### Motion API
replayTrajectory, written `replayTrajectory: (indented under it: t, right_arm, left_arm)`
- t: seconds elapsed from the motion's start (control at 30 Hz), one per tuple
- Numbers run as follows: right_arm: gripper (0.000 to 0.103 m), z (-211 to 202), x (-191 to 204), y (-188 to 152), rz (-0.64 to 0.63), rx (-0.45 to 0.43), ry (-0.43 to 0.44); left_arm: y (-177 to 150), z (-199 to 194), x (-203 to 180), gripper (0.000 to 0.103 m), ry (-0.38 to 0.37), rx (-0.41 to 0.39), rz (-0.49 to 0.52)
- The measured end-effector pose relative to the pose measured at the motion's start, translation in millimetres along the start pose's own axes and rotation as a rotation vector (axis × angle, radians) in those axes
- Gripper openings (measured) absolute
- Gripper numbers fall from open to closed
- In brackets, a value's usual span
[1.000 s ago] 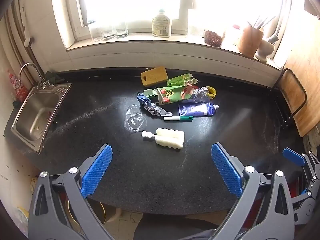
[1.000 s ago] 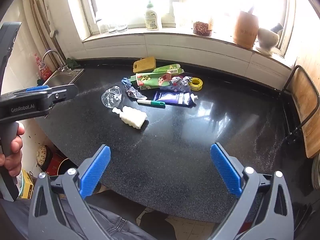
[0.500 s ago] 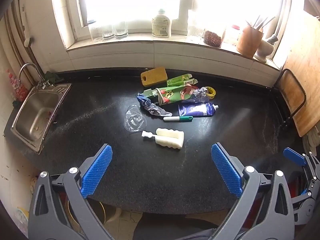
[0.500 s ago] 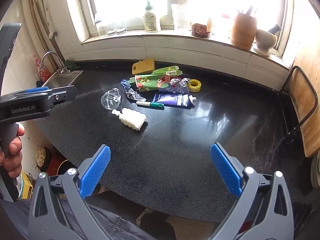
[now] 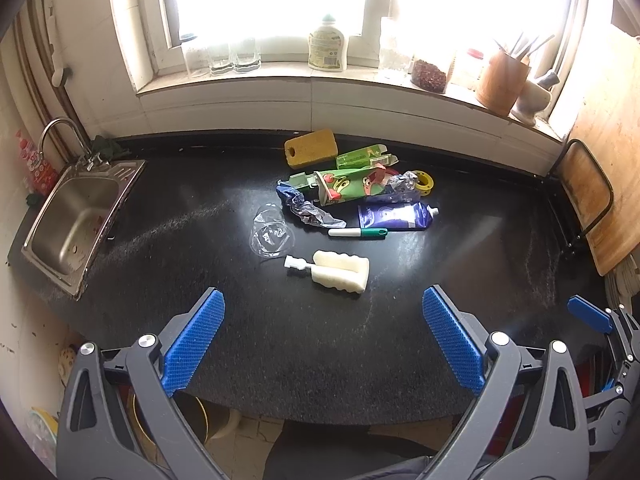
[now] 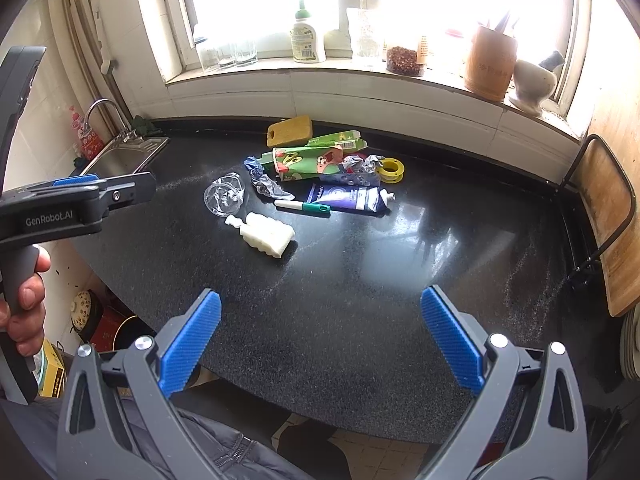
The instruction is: Collect trash
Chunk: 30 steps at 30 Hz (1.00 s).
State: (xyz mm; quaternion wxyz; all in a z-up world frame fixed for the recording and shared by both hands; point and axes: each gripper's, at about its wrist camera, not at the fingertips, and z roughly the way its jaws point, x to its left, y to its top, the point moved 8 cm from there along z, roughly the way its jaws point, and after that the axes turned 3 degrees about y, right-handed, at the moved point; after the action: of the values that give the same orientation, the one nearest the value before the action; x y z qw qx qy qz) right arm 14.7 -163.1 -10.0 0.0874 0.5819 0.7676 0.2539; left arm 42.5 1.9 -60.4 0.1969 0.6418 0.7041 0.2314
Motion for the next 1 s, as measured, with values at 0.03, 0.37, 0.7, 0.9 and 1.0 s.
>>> replayTrajectory:
  t: [0.03,0.37,0.7,0.9,1.0]
  right_arm:
    - [0.097,-0.1,0.2,-0.4,0.000,-0.001,0.000]
    - [0.097,2.4,-0.8,0.1,0.002,0.002,-0.002]
    - [0.097,4.3,-2.2,0.3,0.006,0.006,-0.002]
    - [0.097,5.7,-3.1,1.0,0.007,0.008,-0.004]
    - [0.097,6.3,-3.5,1.3,0.006,0.010,-0.007]
  left_arm:
    - [-0.1,0.3,0.5,0.097,0.000,0.001,0.000]
    - [-1.7,1.7,-0.1,0.097,0.001,0.001,0.001]
    - [-1.0,3.6,-1.6,0.097,0.002,0.006,0.002]
    - [0.5,6.6,-1.8,0.097,0.005,0.011,0.001]
    - [1.0,8.7,-1.5,0.097,0.004,0.015,0.001]
